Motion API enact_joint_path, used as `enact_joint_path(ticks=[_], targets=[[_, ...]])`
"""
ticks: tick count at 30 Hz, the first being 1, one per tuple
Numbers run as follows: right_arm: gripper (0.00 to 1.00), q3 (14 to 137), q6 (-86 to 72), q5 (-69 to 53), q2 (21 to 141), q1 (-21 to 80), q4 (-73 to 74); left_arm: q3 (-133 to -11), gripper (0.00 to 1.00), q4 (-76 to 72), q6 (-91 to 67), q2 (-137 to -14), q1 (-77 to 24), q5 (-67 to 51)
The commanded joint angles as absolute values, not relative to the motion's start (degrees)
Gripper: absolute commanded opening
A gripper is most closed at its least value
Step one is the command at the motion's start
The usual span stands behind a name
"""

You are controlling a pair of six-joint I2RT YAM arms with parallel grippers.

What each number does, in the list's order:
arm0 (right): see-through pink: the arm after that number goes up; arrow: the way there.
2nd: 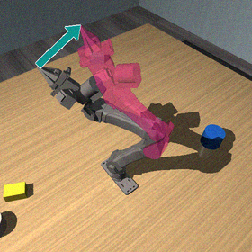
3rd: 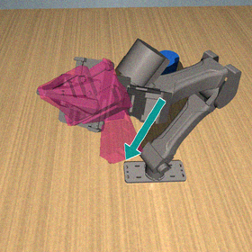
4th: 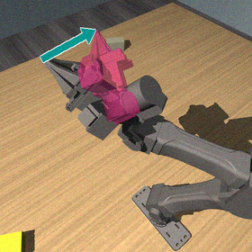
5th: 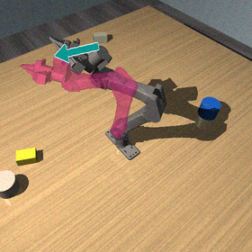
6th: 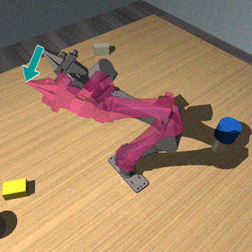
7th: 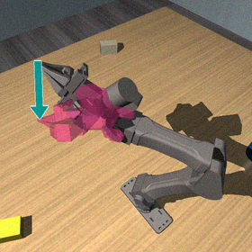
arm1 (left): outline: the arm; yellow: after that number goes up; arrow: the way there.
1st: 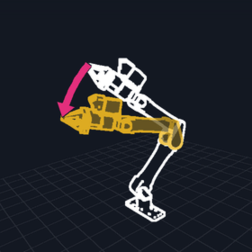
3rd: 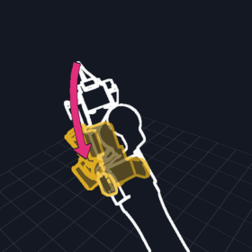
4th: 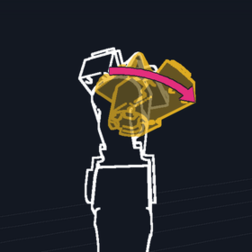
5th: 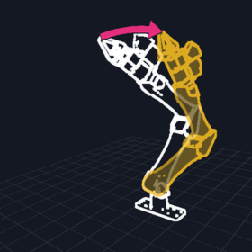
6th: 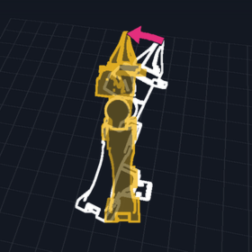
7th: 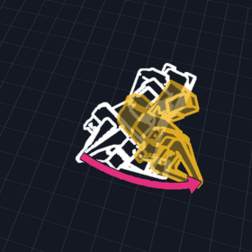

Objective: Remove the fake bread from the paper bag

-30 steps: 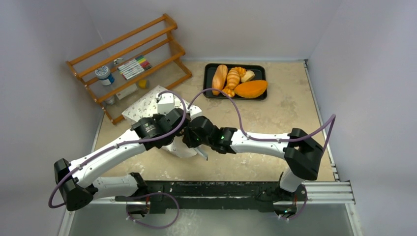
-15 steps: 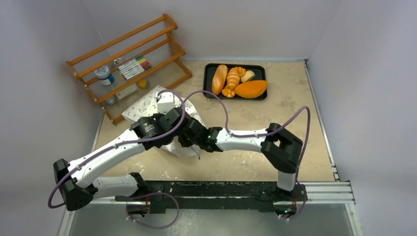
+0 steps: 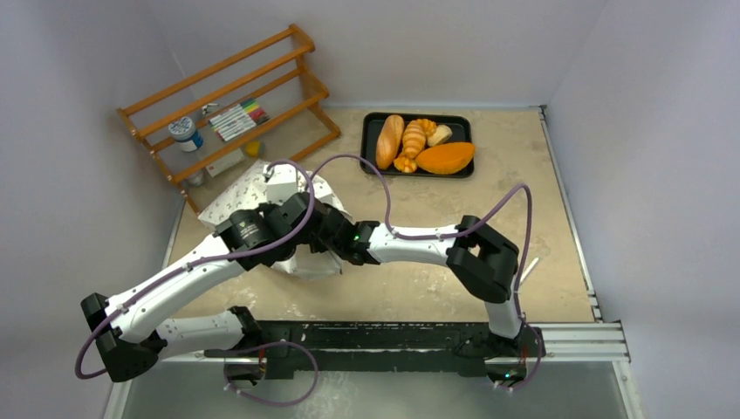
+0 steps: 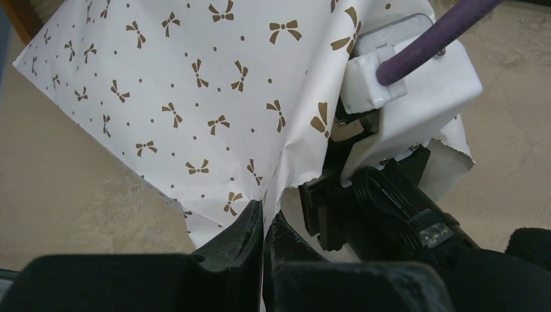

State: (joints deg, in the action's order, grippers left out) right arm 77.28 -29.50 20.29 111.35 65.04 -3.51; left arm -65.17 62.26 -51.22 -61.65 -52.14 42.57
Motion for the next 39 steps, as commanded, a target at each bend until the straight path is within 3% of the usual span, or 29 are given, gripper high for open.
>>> enact_joint_path(ticks=[1, 16, 39], targets=[[0.34, 80.95, -28.33, 24.17, 112.44, 64.91, -4.66, -67.37, 0.0, 62.2, -50.04, -60.72, -52.73, 41.3], [0.36, 74.4, -27.83, 18.6, 106.58, 64.53, -12.91, -64.05, 0.0, 62.22, -48.97, -60.23, -52.73, 41.98], [0.43, 75.44, -31.23, 5.53, 108.68, 62.58, -18.98, -62.14, 0.0, 61.14, -49.35, -58.75, -52.69, 39.45]])
